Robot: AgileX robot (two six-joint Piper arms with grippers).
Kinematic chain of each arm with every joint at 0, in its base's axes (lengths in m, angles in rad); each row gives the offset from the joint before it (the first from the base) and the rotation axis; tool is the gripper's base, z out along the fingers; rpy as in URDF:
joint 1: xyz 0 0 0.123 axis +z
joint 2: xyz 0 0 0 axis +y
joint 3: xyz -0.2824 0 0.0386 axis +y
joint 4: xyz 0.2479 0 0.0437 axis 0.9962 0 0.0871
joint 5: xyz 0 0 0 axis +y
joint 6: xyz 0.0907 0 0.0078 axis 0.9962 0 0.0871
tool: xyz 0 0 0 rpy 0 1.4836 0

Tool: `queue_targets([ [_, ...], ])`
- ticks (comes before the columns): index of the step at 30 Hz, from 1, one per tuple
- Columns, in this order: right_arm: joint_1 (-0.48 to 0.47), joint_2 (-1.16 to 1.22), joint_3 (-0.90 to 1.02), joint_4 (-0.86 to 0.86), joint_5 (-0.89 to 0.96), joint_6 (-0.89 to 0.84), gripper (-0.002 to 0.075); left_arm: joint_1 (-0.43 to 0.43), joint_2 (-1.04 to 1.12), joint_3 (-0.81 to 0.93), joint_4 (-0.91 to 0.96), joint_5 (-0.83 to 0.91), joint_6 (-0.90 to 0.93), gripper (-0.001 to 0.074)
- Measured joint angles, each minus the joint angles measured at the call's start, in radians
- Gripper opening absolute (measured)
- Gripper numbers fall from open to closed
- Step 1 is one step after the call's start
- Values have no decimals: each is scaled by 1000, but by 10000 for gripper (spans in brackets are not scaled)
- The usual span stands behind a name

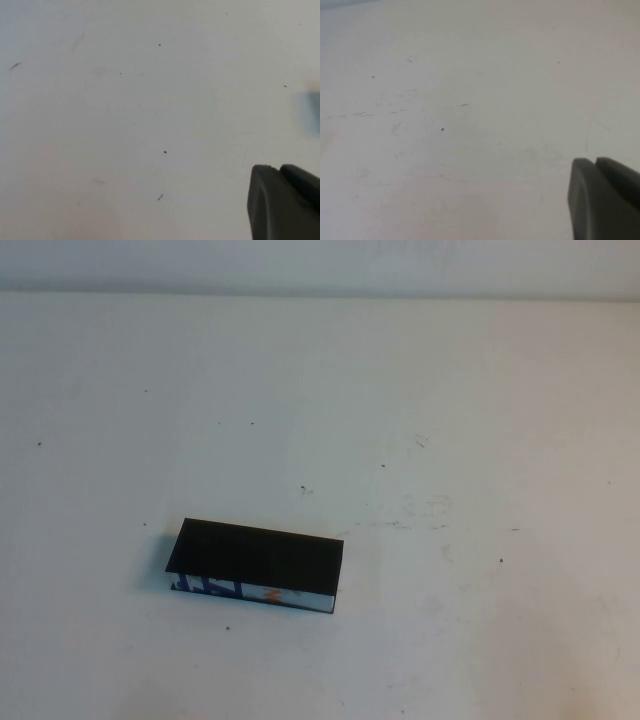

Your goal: Return glasses to glasses case

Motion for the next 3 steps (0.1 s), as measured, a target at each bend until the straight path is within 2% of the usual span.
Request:
queue_targets([
  [3, 0, 0, 0, 1, 0, 0, -11, 0, 0, 0, 0, 0, 0, -4],
])
